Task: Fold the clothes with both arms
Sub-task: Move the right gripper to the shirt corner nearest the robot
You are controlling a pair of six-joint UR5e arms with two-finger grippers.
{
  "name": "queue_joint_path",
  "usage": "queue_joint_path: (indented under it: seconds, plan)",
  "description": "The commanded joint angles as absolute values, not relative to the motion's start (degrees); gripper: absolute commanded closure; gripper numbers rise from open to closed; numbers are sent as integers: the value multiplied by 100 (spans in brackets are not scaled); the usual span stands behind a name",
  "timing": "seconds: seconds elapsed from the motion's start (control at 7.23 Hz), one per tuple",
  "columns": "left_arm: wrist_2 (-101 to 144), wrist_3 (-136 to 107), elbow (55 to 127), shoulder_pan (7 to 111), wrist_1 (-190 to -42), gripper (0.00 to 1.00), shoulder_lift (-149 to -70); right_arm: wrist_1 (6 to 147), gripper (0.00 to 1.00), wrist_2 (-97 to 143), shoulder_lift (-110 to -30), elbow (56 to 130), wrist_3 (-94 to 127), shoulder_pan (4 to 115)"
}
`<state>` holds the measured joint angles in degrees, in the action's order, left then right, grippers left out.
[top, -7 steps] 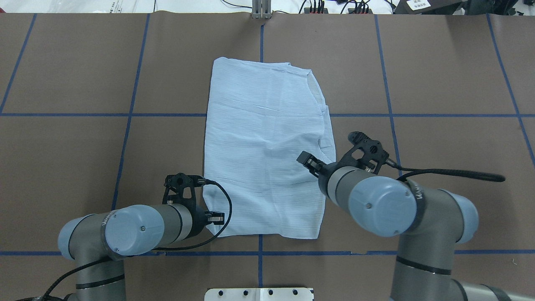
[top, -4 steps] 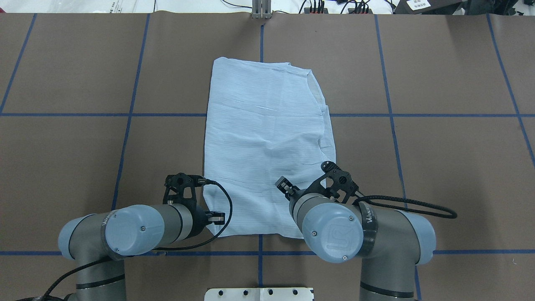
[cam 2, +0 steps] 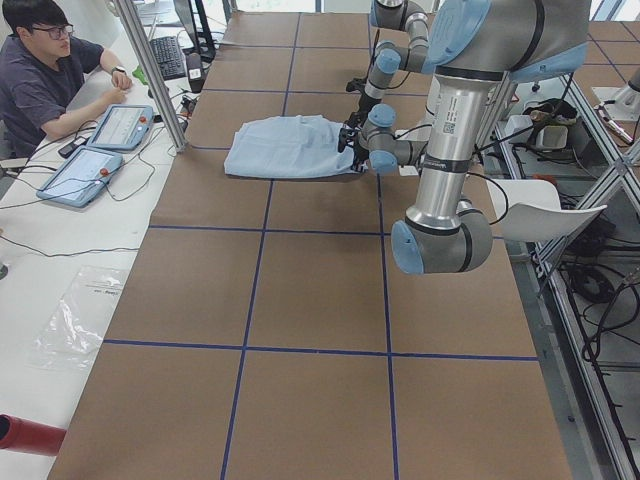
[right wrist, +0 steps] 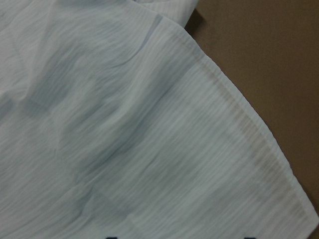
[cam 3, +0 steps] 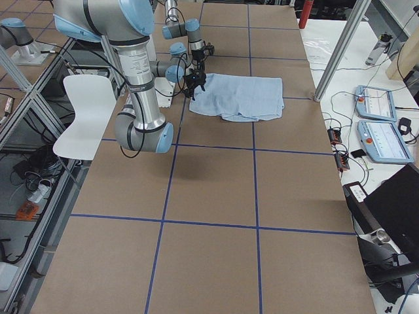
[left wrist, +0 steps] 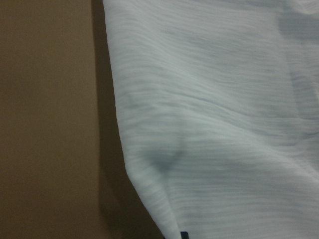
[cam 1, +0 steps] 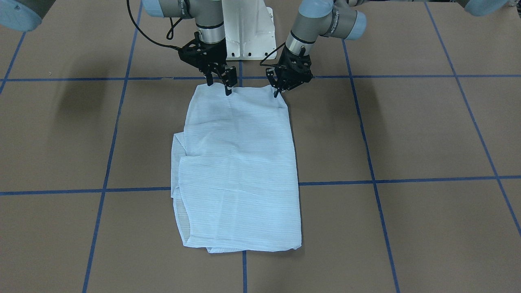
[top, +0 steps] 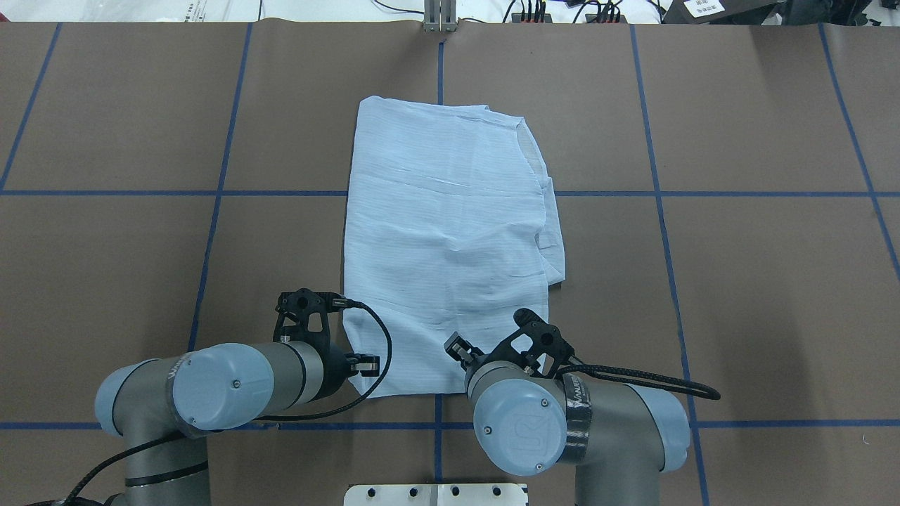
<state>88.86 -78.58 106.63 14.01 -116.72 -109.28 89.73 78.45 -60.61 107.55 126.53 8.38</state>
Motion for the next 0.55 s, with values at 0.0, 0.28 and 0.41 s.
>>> queue_joint_path:
  seconds: [0.0,0.28,0.41]
  plan:
    - [8886,-7857,10687,1397,-11672,100,-10925,8991,10,7822,-6021,10618,12839,704]
    - [8886,-7857,10688,1406,-11672,100,-10925,8991,10,7761,-6003,10521,12911,659]
    - [8886,-7857,10722,1406,-11672,100,-10916,8974,10,7735,-5994,10407,12963,659]
